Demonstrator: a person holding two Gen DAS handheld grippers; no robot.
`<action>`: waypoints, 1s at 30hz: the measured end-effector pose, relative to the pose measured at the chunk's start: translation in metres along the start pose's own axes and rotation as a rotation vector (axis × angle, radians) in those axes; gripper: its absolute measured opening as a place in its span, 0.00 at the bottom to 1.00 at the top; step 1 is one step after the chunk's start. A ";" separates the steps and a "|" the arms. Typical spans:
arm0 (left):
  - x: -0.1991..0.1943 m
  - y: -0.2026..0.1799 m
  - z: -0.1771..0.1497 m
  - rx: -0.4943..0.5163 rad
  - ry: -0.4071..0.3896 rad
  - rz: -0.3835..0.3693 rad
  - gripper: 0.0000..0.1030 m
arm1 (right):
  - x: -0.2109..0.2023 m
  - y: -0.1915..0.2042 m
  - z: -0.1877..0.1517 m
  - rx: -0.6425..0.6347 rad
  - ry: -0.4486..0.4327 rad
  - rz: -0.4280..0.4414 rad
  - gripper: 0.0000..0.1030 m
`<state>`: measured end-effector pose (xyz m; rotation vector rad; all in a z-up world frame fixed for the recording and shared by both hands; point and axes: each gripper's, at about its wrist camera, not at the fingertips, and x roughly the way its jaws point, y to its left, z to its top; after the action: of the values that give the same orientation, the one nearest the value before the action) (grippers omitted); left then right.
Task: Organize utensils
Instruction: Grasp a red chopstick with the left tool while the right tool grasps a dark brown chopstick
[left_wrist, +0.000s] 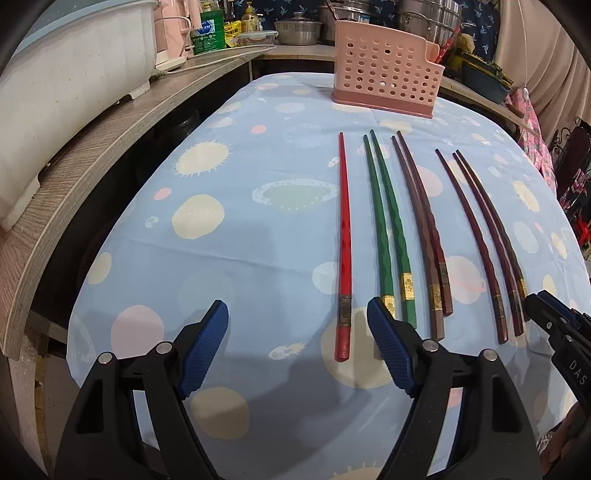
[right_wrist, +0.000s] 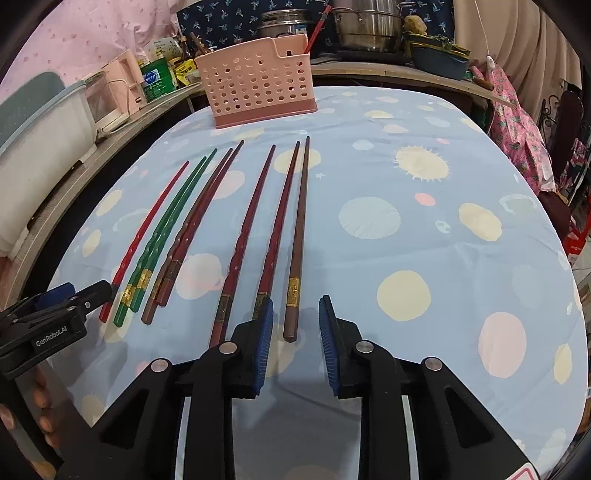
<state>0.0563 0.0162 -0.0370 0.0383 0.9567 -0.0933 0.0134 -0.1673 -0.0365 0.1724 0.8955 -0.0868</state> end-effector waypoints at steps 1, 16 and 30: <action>0.001 0.000 0.000 -0.001 0.003 0.001 0.70 | 0.001 0.001 -0.001 -0.004 0.002 0.000 0.20; 0.006 0.001 -0.005 0.001 0.024 -0.011 0.49 | 0.003 0.003 -0.005 -0.024 0.004 -0.011 0.12; 0.004 -0.004 -0.002 0.028 0.045 -0.056 0.08 | 0.003 0.002 -0.005 -0.025 0.002 -0.010 0.08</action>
<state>0.0566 0.0119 -0.0417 0.0398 1.0016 -0.1579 0.0116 -0.1642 -0.0421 0.1450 0.8994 -0.0843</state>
